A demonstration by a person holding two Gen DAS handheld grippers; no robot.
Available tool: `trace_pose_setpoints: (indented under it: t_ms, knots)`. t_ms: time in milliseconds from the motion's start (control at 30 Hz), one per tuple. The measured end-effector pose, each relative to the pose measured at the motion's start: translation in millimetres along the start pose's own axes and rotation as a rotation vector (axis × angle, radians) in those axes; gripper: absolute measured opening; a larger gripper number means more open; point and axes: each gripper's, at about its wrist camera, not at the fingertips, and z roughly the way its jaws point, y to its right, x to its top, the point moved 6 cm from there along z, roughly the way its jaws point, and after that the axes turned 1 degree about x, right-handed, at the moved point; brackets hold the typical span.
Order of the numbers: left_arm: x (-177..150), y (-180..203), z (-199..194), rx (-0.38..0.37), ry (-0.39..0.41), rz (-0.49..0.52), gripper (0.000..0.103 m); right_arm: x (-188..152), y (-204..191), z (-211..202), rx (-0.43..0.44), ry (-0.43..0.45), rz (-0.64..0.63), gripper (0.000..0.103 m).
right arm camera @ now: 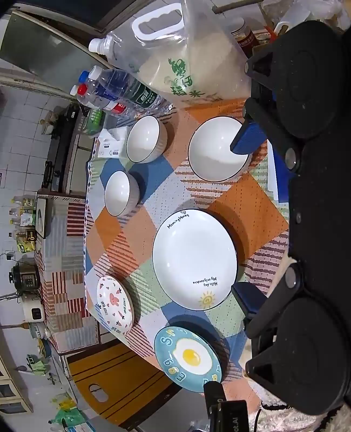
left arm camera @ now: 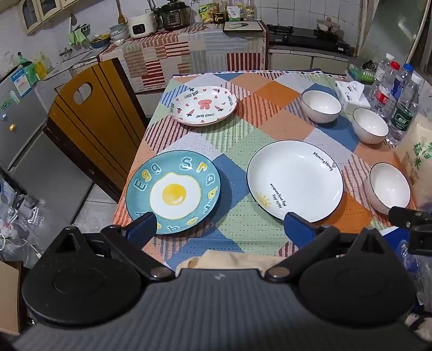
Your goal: Organize plates and bowls
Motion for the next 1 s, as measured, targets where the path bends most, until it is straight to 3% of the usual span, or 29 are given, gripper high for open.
trace_pose_setpoints:
  t_ms: [500,1000]
  knots:
    - [-6,-2,5,0.037,0.026,0.008,0.102,-1,6,4,-0.025,0.000,-0.017,0.102]
    - [-9,-6,8,-0.010,0.017,-0.045,0.102,-5,3,12,-0.038,0.005,-0.022,0.102]
